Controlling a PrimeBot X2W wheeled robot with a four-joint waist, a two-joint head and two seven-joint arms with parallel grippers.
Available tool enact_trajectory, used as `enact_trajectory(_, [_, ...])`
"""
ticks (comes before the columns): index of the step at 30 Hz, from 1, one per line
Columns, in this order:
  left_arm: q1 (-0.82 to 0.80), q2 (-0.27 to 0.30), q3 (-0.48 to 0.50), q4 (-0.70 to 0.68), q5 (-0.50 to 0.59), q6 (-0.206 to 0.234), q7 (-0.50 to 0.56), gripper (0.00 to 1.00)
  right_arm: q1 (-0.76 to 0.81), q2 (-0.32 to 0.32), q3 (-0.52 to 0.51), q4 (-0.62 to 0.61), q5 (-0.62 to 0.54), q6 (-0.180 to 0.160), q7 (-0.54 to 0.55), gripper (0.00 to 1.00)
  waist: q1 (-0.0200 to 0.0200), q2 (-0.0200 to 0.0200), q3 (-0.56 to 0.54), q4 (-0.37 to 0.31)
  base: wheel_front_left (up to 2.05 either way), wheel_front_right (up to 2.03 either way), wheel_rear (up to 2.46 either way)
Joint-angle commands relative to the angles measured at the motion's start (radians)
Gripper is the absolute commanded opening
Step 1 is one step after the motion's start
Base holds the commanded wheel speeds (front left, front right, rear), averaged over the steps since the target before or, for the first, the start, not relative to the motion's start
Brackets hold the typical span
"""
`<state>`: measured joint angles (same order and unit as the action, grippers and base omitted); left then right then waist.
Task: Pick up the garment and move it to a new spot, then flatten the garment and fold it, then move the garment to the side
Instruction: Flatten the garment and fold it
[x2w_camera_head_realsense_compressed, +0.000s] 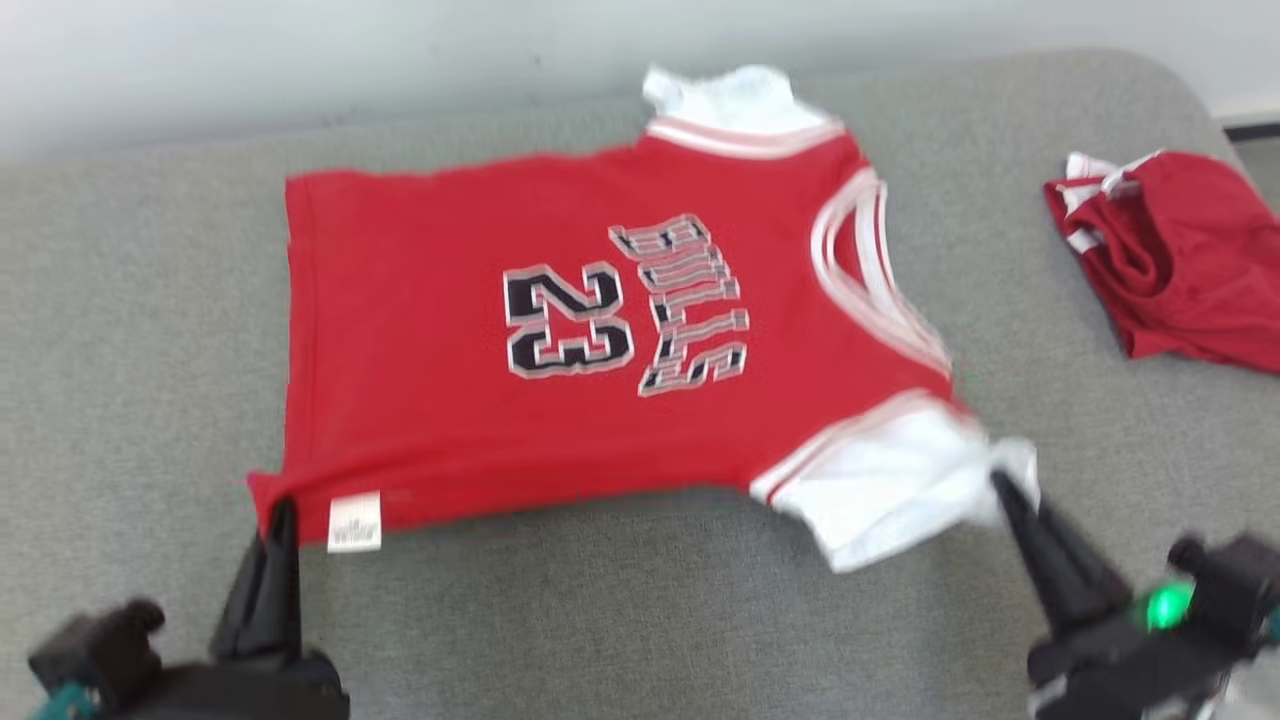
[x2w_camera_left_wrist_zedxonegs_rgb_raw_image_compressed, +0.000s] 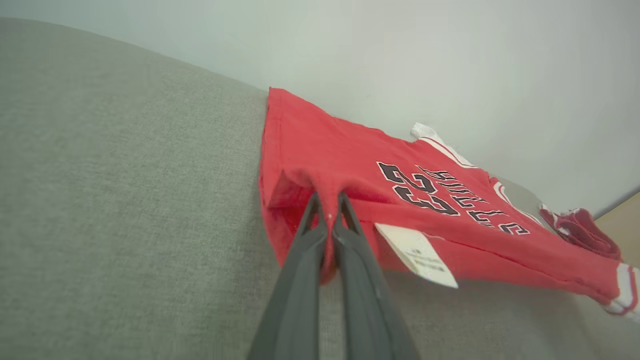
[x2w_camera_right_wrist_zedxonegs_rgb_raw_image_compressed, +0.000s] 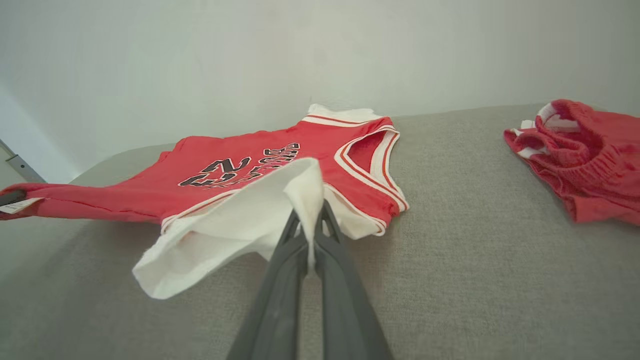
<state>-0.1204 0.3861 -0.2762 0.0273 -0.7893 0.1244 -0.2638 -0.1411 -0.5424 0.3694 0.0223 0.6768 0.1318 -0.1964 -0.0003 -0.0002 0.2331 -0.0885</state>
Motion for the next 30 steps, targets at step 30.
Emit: enact_trajectory(30, [0.101,-0.141,0.107,0.123,0.174,-0.107,0.016,0.0,0.168,0.16,-0.122,-0.078,-0.093,-0.003,0.135,0.0,0.0003,0.0002,-0.064,0.049,0.0,0.0,0.0])
